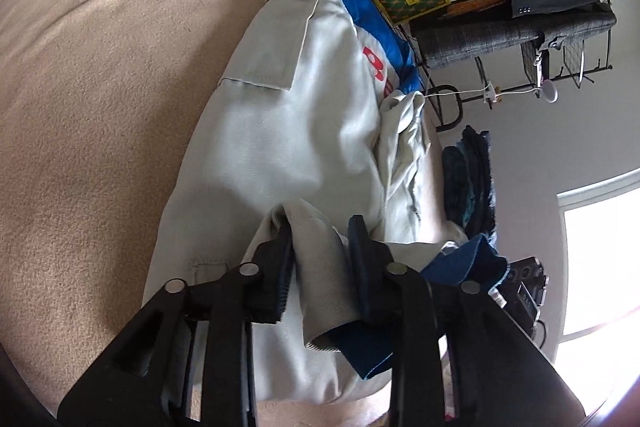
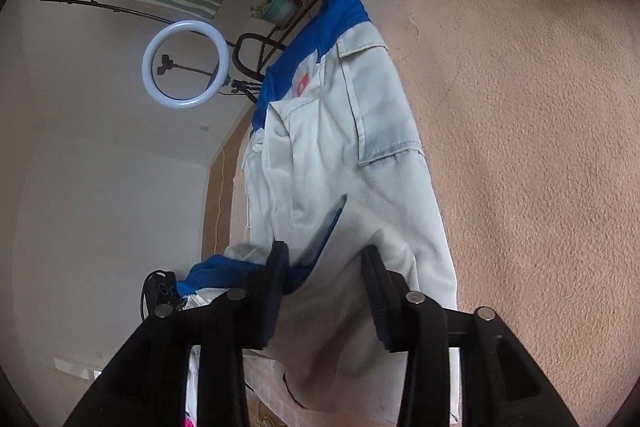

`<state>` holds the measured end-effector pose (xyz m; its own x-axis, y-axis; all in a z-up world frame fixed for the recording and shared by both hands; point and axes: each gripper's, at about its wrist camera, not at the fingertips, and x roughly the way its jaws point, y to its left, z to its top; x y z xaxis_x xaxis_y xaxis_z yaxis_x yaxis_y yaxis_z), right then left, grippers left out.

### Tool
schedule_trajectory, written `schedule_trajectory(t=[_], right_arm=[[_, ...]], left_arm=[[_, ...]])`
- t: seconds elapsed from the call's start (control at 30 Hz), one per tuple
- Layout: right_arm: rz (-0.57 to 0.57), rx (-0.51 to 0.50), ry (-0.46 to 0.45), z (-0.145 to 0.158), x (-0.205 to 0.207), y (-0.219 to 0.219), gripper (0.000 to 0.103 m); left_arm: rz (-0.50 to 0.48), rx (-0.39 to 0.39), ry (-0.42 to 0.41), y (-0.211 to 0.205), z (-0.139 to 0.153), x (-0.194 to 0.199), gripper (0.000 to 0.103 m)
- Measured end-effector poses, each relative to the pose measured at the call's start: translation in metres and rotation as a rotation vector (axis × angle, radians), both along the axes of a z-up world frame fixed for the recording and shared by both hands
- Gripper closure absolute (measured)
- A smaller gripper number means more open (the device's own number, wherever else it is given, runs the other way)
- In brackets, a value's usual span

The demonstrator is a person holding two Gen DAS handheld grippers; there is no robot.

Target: Fold large clothes

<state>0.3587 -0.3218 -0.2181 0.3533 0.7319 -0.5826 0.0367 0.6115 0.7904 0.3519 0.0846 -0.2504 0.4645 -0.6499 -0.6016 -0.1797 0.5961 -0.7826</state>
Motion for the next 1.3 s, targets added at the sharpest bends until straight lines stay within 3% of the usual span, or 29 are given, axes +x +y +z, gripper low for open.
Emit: schedule_trajectory(t=[0.03,0.1,0.27,0.43,0.67,0.8,0.97,1.03,1.1,1.17,1.3], right_arm=[[-0.001,0.009,-0.008,0.002,0.000,-0.001,0.037],[-0.001,0.018,-0.024,0.007,0.000,-0.004,0.031],[0.023,0.004,-0.060,0.016,-0.004,-0.005,0.033],[0.071,-0.107,-0.131,0.024,-0.013,-0.006,0.039],[0.212,-0.236,-0.170,0.005,-0.036,0.004,0.050],[0.252,-0.255,-0.149,-0.010,-0.039,0.013,0.050],[0.275,-0.264,-0.136,-0.019,-0.038,0.017,0.050],[0.275,-0.249,-0.129,-0.021,-0.037,0.014,0.050],[0.276,-0.242,-0.127,-0.019,-0.038,0.014,0.051],[0.289,-0.231,-0.132,-0.017,-0.041,0.015,0.060],[0.305,-0.298,-0.146,-0.015,-0.044,0.022,0.059]], left_arm=[[0.003,-0.020,-0.007,0.002,0.003,0.000,0.066],[0.014,-0.047,-0.028,0.006,0.009,0.000,0.052],[0.062,0.012,-0.127,0.024,0.038,-0.001,0.046],[0.007,0.111,-0.201,0.032,0.050,-0.008,0.046],[-0.123,0.180,-0.172,0.021,0.019,-0.019,0.046],[-0.195,0.170,-0.139,0.005,0.002,-0.018,0.047],[-0.206,0.130,-0.104,0.000,-0.008,-0.017,0.047],[-0.217,0.140,-0.106,-0.002,-0.009,-0.020,0.053],[-0.241,0.154,-0.102,-0.008,-0.008,-0.022,0.069],[-0.242,0.183,-0.111,-0.010,-0.007,-0.026,0.078],[-0.234,0.164,-0.114,-0.005,-0.005,-0.027,0.089]])
